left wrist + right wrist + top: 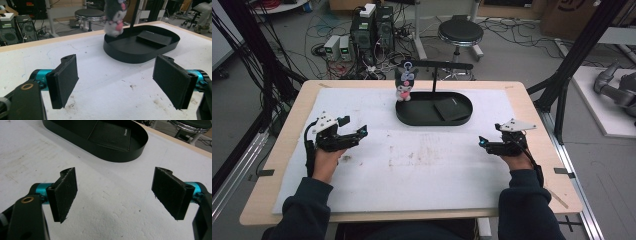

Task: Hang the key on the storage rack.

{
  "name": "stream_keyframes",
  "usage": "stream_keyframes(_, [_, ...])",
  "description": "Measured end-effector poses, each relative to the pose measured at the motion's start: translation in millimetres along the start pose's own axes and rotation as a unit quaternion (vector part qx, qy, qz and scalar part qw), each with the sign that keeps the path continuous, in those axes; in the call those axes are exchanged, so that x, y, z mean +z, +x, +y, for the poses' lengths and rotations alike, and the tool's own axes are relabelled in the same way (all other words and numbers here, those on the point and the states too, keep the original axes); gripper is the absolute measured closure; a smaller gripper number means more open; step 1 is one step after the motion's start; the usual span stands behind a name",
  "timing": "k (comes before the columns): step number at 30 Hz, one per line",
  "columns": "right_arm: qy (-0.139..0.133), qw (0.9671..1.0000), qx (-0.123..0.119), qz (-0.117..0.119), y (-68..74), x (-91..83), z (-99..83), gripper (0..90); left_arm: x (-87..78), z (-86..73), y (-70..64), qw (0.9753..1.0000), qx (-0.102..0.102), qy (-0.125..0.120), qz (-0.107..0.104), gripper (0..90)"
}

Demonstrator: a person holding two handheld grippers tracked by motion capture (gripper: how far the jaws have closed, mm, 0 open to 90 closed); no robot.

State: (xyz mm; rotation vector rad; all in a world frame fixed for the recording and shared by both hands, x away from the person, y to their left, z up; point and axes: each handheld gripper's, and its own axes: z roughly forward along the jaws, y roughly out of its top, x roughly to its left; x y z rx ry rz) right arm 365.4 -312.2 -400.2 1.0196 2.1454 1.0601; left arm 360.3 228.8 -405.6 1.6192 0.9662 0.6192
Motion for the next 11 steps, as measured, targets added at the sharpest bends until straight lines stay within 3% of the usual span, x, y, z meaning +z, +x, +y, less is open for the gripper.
stream_keyframes(11, [0.0, 1.0, 0.004, 0.001, -1.8, 0.3, -0.7, 21.0, -1.1, -1.2, 5.9, 0.9999, -0.012, 0.005, 0.009, 20.1])
